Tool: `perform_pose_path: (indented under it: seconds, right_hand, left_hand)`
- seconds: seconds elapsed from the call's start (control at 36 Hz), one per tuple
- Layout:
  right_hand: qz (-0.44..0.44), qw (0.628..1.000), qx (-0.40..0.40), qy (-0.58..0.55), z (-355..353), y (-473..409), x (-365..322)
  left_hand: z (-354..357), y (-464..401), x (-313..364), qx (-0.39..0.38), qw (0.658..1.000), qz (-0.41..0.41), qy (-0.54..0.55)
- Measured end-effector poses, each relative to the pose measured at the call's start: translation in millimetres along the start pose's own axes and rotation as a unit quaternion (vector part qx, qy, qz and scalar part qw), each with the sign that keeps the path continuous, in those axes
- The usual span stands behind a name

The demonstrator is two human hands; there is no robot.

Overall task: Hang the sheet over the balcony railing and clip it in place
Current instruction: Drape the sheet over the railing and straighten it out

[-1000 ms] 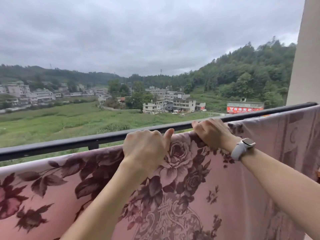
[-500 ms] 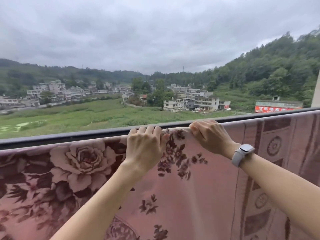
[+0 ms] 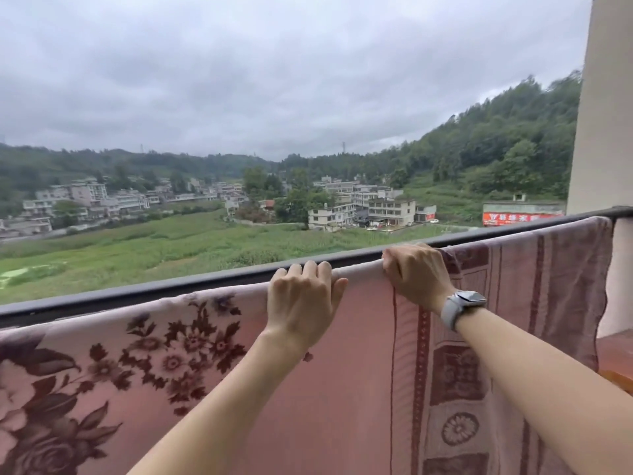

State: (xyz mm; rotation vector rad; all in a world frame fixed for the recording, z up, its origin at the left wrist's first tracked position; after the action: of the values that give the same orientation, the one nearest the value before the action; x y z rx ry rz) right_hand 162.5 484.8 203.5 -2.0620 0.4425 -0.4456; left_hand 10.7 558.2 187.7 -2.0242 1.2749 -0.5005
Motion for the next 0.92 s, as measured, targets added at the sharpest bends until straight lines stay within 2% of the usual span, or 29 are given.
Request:
perform_pose_path:
  seconds: [0.14,0.25,0.61,0.67,0.78,0.83,0.92]
  right_hand:
    - [-0.068,0.993,-0.092,0.010,25.9,-19.2,17.4]
    - [-0.095,0.993,-0.072,0.005,24.3,-14.8,51.2]
    - [0.013,0.997,-0.077,-0.029,46.3,26.9,285.1]
    - [0.046,0.993,-0.085,-0.072,50.7,28.1,312.9]
    - [0.124,0.951,-0.184,-0.215,75.2,13.7,337.5]
    - [0.126,0.941,-0.202,-0.239,81.4,6.2,341.9]
    - [0.105,0.947,-0.205,-0.223,85.4,-0.6,356.0]
  left_hand:
    - [19.1,-25.2,32.2,0.007,1.000,0.010,0.024]
    - [38.1,-50.4,66.0,-0.003,0.998,0.040,0.040]
    - [113.6,-133.7,196.0,0.020,0.991,0.103,0.086]
    - [126.7,-146.6,214.1,0.015,0.990,0.104,0.088]
    - [149.5,-171.0,245.1,0.004,0.990,0.105,0.089]
    - [159.4,-180.0,259.2,-0.001,0.990,0.109,0.084]
    - [172.1,-193.4,277.3,-0.006,0.991,0.107,0.080]
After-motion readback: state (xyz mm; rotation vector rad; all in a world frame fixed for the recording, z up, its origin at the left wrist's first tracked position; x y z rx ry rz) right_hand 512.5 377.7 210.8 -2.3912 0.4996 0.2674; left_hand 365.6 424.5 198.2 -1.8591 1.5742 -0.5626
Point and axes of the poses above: each hand's wrist, its own y-axis away from the middle knuckle, its own z-axis out of the palm, x = y × z, the point moved 8 cm from there along -y, towards the middle knuckle, and after that the axes turned 14 degrees about y, right-handed, at the moved point
